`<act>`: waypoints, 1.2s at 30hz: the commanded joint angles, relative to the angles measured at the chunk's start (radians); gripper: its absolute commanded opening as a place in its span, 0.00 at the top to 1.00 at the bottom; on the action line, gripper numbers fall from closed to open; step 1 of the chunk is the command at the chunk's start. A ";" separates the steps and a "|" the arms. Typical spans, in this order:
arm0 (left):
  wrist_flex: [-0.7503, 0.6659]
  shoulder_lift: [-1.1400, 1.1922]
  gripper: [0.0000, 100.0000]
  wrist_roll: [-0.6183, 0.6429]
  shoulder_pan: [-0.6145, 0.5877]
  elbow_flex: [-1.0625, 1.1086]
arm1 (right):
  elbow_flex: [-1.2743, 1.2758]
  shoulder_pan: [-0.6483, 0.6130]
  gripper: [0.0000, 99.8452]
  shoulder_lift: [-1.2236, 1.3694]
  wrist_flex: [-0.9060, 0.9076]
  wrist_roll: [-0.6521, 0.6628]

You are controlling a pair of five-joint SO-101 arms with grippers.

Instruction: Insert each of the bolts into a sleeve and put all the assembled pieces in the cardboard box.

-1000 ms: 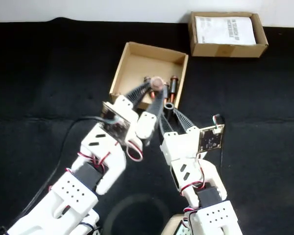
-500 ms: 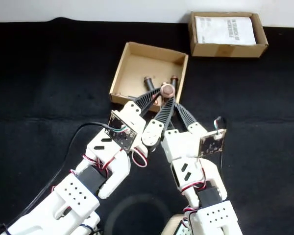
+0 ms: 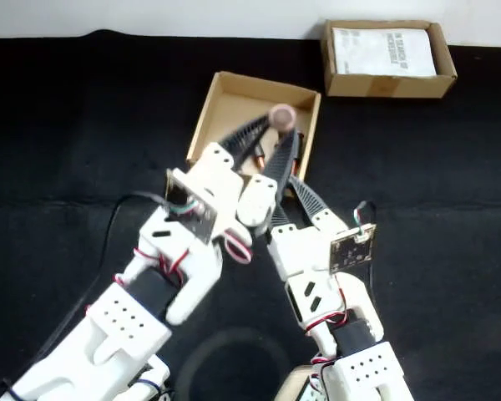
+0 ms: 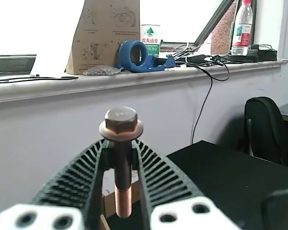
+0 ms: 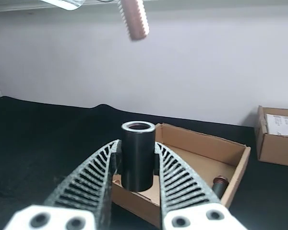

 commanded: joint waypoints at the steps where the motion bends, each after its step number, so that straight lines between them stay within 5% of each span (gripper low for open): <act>1: -0.018 0.067 0.99 0.002 -0.022 -0.105 | 0.130 -0.007 0.99 -0.028 -0.022 0.009; 6: 0.002 0.094 0.99 0.003 -0.008 -0.105 | 0.130 -0.002 0.99 -0.028 -0.022 0.011; 16: 0.275 0.091 0.99 0.127 -0.005 -0.183 | 0.131 0.002 0.99 -0.028 -0.027 0.011; 36: 0.371 0.091 0.99 0.150 -0.019 -0.185 | 0.128 0.019 0.99 -0.028 -0.024 0.011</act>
